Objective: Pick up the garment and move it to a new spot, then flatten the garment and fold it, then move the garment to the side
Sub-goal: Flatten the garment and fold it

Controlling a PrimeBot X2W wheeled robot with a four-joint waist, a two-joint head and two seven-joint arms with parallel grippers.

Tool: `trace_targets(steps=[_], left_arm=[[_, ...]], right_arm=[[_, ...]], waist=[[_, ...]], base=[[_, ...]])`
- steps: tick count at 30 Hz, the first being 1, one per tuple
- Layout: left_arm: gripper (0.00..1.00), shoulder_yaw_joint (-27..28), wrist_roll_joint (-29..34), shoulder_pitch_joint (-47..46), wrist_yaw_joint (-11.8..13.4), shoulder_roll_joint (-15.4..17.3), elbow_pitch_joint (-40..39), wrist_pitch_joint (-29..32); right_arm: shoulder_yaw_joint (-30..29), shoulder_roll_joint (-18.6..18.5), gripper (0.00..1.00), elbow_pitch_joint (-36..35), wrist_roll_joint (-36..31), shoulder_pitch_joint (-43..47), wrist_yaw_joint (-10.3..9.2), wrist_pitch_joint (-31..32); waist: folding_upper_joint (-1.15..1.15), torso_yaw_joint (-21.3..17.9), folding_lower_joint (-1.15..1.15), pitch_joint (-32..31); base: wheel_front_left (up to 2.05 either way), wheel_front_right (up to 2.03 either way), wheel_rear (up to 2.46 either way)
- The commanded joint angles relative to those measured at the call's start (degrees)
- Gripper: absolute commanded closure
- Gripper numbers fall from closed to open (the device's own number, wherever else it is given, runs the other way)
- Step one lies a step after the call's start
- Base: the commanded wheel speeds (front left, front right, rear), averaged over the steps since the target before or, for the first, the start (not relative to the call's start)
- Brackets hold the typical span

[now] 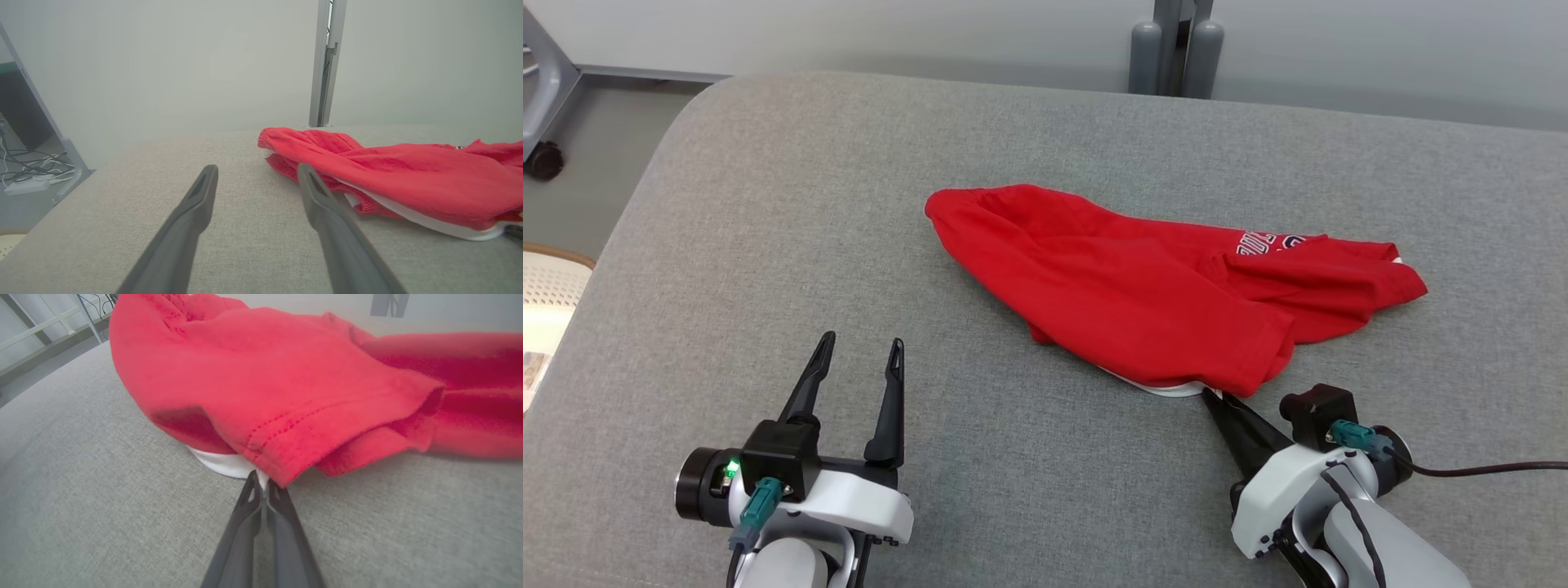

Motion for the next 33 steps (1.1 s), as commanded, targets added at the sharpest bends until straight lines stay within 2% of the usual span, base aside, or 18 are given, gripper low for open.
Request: trace_targets(steps=[1,8,18,24,33], left_arm=[[0.0,0.2,0.1,-0.2,0.2,0.3,0.0,0.0],[0.0,0.7,-0.3,1.1,0.1,0.3,0.4,0.0],[0.0,1.9,-0.4,3.3,-0.4,0.3,0.6,0.0],[0.0,1.6,-0.2,3.4,-0.7,0.3,0.8,0.0],[0.0,1.7,0.1,4.1,-0.9,0.3,1.2,0.0]], right_arm=[[0.0,-0.4,1.0,-0.4,-0.3,0.4,-0.02,0.0],[-0.7,-2.8,1.0,-6.7,-0.4,2.3,-0.02,0.0],[-5.1,-8.6,1.0,-15.0,0.3,5.0,-0.02,0.0],[-6.9,-11.8,1.0,-15.8,1.3,6.0,-0.02,0.0],[-3.7,-16.4,1.0,-13.2,6.1,9.7,-0.02,5.3]], waist=[[0.0,-0.2,0.0,-0.3],[0.0,-2.5,0.0,-2.9],[0.0,-8.6,0.0,-7.0],[0.0,-11.3,0.0,-7.9],[0.0,-12.9,0.0,-8.5]], base=[[0.0,0.0,0.0],[0.0,0.0,0.0],[0.0,0.0,0.0],[0.0,0.0,0.0],[0.0,0.0,0.0]])
